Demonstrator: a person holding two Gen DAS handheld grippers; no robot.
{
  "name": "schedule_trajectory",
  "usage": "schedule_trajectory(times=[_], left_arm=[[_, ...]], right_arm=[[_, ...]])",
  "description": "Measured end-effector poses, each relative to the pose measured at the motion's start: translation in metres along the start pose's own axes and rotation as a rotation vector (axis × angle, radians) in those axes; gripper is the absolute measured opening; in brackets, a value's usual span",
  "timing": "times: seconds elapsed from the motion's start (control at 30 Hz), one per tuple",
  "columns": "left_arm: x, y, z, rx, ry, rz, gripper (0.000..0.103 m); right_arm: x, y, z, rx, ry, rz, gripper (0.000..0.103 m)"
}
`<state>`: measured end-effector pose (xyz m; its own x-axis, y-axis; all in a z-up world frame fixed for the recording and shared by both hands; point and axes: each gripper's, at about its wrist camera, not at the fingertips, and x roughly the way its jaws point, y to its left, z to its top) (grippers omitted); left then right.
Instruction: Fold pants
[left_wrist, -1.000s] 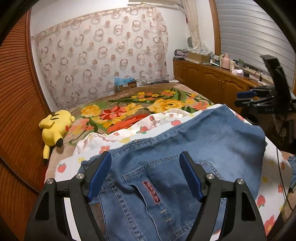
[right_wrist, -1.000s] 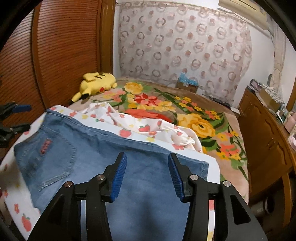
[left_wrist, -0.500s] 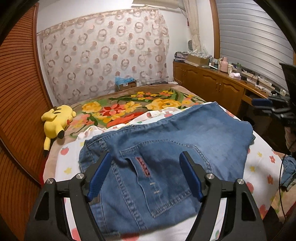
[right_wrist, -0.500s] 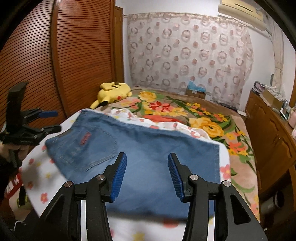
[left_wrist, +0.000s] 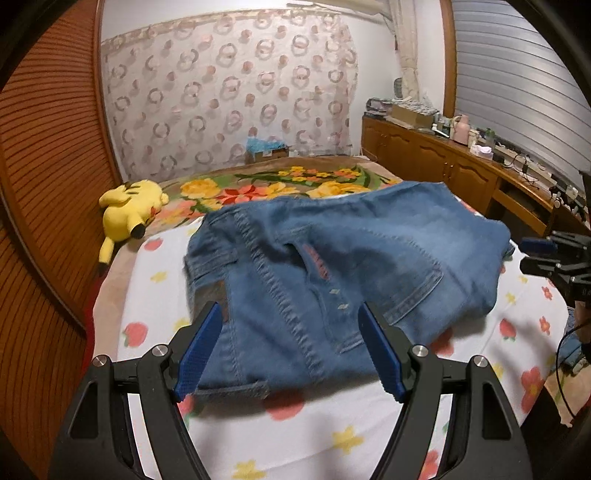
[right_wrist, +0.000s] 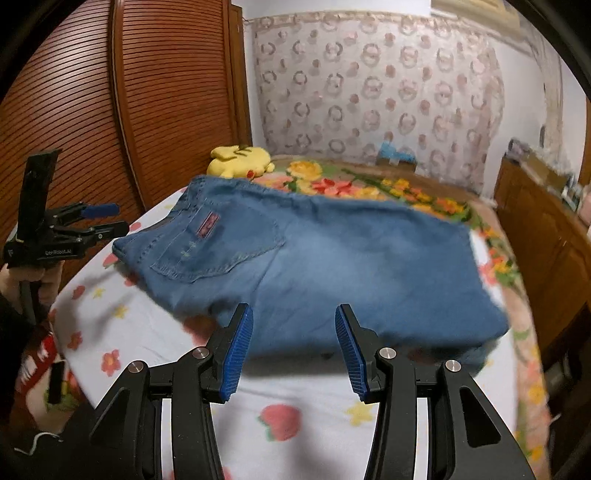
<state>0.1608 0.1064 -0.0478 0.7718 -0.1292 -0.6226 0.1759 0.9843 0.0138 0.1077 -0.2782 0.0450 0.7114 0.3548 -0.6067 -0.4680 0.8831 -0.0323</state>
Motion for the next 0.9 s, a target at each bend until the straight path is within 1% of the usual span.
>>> schedule_trajectory(times=[0.13, 0.37, 0.43, 0.6, 0.67, 0.7, 0.73, 0.77, 0.83, 0.9], left_arm=[[0.005, 0.011, -0.013, -0.019, 0.029, 0.018, 0.077], [0.016, 0.03, -0.036, -0.072, 0.074, 0.04, 0.077], [0.019, 0.035, -0.04, -0.079, 0.084, 0.045, 0.077], [0.027, 0.047, -0.046, -0.108, 0.108, 0.063, 0.077], [0.031, 0.052, -0.047, -0.125, 0.113, 0.051, 0.076], [0.032, 0.054, -0.048, -0.133, 0.115, 0.04, 0.074], [0.035, 0.056, -0.047, -0.142, 0.121, 0.025, 0.072], [0.038, 0.057, -0.047, -0.153, 0.131, 0.007, 0.069], [0.039, 0.056, -0.047, -0.151, 0.135, -0.002, 0.066], [0.042, 0.055, -0.046, -0.15, 0.142, -0.02, 0.059]], right_arm=[[0.011, 0.001, -0.01, 0.032, 0.032, 0.043, 0.048], [0.028, 0.001, -0.027, 0.028, 0.103, 0.091, 0.049], [0.033, 0.0, -0.026, 0.027, 0.116, 0.097, 0.049], [0.048, -0.004, -0.017, 0.046, 0.139, 0.078, 0.049], [0.052, -0.005, -0.013, 0.04, 0.135, 0.076, 0.049], [0.054, -0.003, -0.01, 0.033, 0.13, 0.074, 0.048], [0.056, -0.002, -0.007, 0.026, 0.123, 0.073, 0.046], [0.058, 0.003, -0.004, 0.017, 0.112, 0.075, 0.041], [0.058, 0.005, 0.0, -0.001, 0.097, 0.081, 0.018], [0.056, 0.002, 0.003, -0.008, 0.075, 0.106, 0.005]])
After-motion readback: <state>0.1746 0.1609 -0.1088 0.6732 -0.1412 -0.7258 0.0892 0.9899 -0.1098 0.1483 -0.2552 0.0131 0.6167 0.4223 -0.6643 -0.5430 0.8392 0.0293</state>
